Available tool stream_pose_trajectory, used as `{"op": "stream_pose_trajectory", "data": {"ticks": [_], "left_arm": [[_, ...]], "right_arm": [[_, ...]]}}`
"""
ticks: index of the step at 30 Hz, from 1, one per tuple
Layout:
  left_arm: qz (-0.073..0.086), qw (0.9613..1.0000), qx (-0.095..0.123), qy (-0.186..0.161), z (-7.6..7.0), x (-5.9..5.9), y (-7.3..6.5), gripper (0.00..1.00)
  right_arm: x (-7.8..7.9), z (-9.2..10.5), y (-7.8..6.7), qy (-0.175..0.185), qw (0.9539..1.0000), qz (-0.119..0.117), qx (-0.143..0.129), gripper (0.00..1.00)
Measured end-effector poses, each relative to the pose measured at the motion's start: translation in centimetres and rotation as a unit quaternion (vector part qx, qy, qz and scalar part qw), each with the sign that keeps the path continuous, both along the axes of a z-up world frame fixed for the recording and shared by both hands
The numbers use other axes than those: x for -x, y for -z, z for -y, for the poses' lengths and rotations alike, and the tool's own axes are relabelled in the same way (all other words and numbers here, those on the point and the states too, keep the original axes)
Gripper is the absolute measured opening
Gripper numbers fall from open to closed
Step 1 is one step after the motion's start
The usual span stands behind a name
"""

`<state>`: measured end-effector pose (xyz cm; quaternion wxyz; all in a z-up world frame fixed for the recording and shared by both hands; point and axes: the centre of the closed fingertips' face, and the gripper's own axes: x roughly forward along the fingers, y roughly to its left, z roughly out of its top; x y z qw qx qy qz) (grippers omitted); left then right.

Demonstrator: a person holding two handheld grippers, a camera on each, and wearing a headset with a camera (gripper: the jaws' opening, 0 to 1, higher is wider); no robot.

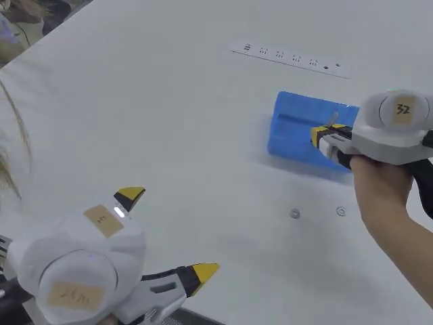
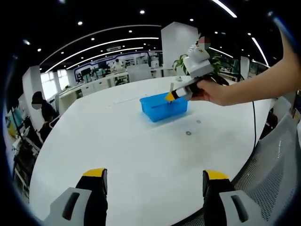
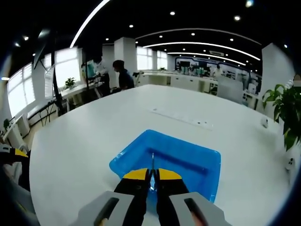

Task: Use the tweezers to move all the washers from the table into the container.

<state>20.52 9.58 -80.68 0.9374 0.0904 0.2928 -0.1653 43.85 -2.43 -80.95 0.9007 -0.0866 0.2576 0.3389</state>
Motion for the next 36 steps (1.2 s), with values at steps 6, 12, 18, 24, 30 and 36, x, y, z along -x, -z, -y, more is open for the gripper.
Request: {"op": "stream_pose_trajectory", "data": {"ticks": [6,12,18,24,30,36], "left_arm": [[0.001,1.0000,0.001,0.000,0.1,-0.1,-0.2,0.85],[0.003,1.0000,0.002,-0.003,0.1,-0.4,-0.3,0.85],[0.004,1.0000,0.005,-0.002,0.1,-0.6,-0.5,0.85],[0.003,1.0000,0.003,-0.002,0.0,-0.5,-0.5,0.85],[0.003,1.0000,0.004,0.001,0.1,-0.4,-0.5,0.85],[0.004,1.0000,0.004,0.001,-0.1,-0.2,-0.3,0.85]], "right_arm": [[-0.2,0.3,-0.7,0.000,1.0000,-0.002,0.000,0.02],[-0.1,0.5,-3.2,-0.002,0.9997,0.010,-0.023,0.02],[0.8,0.3,-5.6,-0.023,0.9986,0.034,-0.032,0.02],[3.6,-0.2,-6.4,-0.060,0.9970,0.039,-0.029,0.02],[7.0,-0.5,-4.9,-0.085,0.9960,0.018,-0.019,0.02],[9.2,-0.7,-3.2,-0.093,0.9955,-0.004,-0.018,0.02]]}}
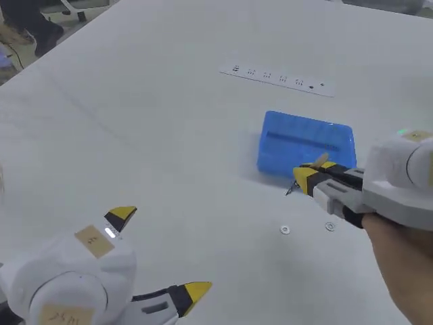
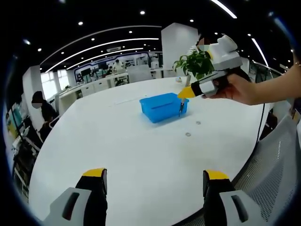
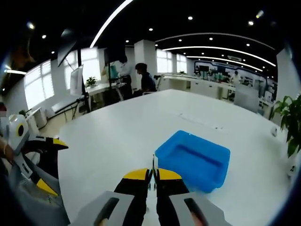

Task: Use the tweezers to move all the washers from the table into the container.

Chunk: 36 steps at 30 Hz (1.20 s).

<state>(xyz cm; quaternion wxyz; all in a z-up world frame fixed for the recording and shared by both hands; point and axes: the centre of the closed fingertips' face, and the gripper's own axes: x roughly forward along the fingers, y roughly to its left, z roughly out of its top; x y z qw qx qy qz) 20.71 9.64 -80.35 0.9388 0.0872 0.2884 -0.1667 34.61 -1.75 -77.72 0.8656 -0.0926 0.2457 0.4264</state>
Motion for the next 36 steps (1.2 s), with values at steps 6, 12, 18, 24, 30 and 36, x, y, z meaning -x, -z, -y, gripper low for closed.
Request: {"op": "stream_pose_trajectory", "data": {"ticks": [6,12,18,24,30,36], "left_arm": [[0.002,1.0000,0.002,-0.003,-0.2,0.3,0.1,0.86],[0.003,1.0000,0.003,0.002,0.0,0.7,0.2,0.86],[0.003,1.0000,0.006,0.005,0.2,0.9,0.2,0.86],[0.001,1.0000,0.005,0.005,0.0,1.1,0.3,0.86],[0.000,1.0000,0.003,0.005,-0.2,1.4,0.4,0.86],[-0.001,1.0000,0.002,0.005,-0.3,1.6,0.5,0.86]], "right_arm": [[1.5,0.2,1.7,-0.001,0.9998,-0.011,0.017,0.02],[2.3,1.3,2.9,-0.003,0.9993,-0.019,0.033,0.02],[2.8,1.6,4.0,0.001,0.9987,-0.028,0.044,0.02],[3.0,1.4,4.0,0.009,0.9988,-0.034,0.035,0.03],[3.1,1.3,4.4,0.015,0.9986,-0.033,0.038,0.03],[3.1,1.0,4.3,0.021,0.9987,-0.030,0.035,0.03]]}}
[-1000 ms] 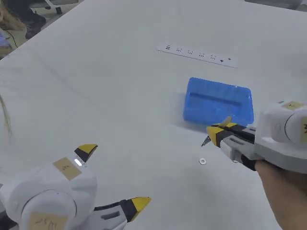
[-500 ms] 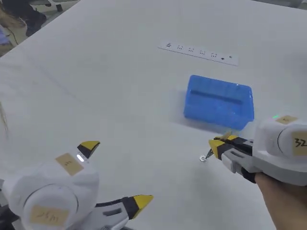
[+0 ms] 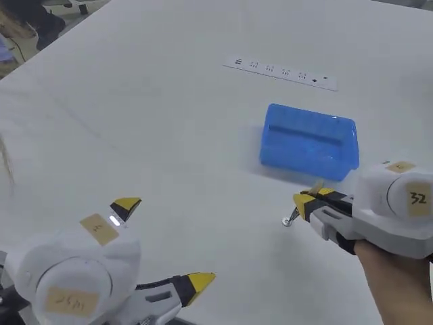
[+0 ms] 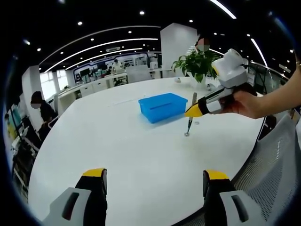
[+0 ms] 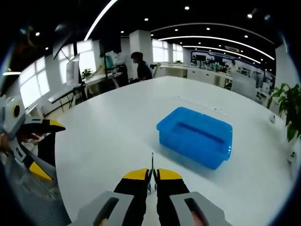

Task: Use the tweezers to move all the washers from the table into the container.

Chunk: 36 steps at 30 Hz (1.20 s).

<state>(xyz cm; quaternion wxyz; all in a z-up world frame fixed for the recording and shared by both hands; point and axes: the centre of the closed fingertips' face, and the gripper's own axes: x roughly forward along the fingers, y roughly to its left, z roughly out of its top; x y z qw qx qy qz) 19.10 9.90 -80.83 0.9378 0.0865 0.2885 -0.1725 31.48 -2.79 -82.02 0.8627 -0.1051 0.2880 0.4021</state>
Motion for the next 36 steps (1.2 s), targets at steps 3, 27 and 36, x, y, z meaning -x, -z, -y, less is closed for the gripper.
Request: {"op": "stream_pose_trajectory", "data": {"ticks": [3,27,36], "left_arm": [[-0.001,1.0000,0.000,0.000,0.02,0.08,0.02,0.86],[-0.002,1.0000,-0.004,0.001,0.58,-0.75,-0.46,0.85],[-0.003,1.0000,-0.009,-0.002,0.42,-0.87,-0.23,0.84]], "right_arm": [[-0.01,0.00,-0.02,0.003,1.0000,-0.003,-0.003,0.03],[-0.45,0.61,-0.28,0.005,0.9999,0.007,0.008,0.01],[-0.23,0.40,-0.23,0.000,1.0000,-0.007,0.000,0.00]]}}
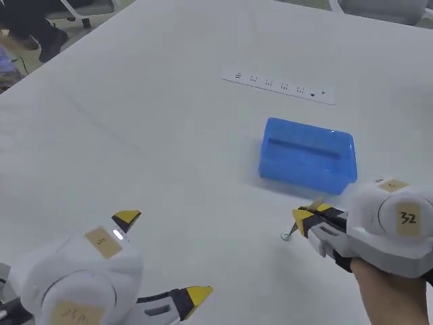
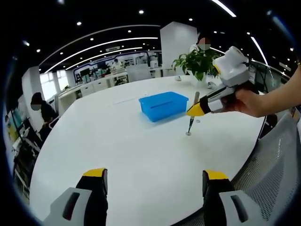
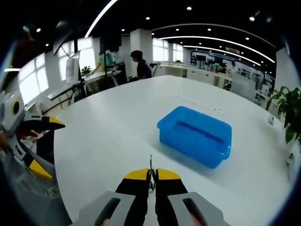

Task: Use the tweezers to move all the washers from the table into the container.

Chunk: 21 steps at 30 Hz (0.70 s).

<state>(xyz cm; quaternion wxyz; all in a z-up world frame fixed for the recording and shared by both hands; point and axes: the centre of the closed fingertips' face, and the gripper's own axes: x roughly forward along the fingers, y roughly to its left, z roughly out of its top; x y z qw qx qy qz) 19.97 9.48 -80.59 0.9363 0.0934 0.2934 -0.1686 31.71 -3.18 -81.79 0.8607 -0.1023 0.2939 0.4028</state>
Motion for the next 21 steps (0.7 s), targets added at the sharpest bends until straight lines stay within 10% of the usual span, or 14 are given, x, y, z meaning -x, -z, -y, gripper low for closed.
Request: {"op": "stream_pose_trajectory", "data": {"ticks": [21], "left_arm": [[0.002,1.0000,0.002,-0.002,-0.13,0.10,0.28,0.85]], "right_arm": [[0.19,-0.07,-0.02,0.011,0.9997,-0.007,-0.019,0.02]]}}
